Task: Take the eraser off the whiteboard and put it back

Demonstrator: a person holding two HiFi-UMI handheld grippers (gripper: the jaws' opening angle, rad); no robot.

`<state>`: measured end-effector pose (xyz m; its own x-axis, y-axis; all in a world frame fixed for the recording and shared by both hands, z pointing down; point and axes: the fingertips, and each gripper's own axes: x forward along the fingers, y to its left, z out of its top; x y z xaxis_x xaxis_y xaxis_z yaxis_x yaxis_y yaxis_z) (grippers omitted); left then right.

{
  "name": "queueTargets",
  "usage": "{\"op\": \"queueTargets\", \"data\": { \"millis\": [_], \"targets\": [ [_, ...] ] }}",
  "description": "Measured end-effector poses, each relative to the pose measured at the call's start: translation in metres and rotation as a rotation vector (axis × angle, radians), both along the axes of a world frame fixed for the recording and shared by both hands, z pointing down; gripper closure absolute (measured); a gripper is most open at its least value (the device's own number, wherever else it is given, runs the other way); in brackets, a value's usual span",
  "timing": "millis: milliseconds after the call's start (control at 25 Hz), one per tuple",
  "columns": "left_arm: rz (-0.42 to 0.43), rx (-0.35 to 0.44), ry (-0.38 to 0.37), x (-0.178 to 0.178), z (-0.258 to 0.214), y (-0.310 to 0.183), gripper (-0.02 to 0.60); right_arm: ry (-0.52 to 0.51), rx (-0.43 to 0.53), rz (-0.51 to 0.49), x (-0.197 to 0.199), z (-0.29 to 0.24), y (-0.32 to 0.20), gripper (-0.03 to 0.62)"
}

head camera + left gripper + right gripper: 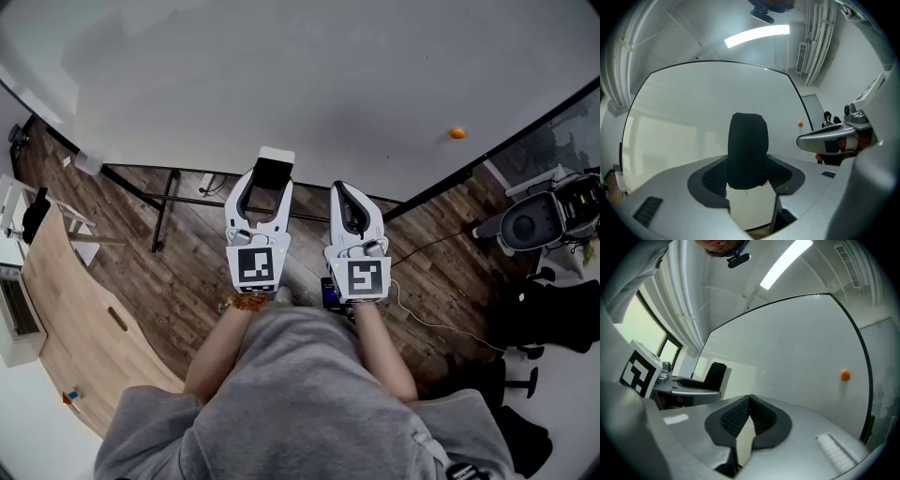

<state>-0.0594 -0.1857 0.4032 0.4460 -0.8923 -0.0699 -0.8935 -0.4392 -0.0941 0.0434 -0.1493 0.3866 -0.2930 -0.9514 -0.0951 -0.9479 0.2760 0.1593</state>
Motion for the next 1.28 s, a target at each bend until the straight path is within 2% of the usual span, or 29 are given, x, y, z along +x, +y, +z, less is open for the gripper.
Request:
{"op": "queueTargets", "data": {
  "millis": [1280],
  "targets": [
    [0.042,-0.054,-0.008,0.044,0.018,-0.061,0.348,0.003,-0.019,0.07,0.051,0.007,-0.036,0.583]
  ]
}}
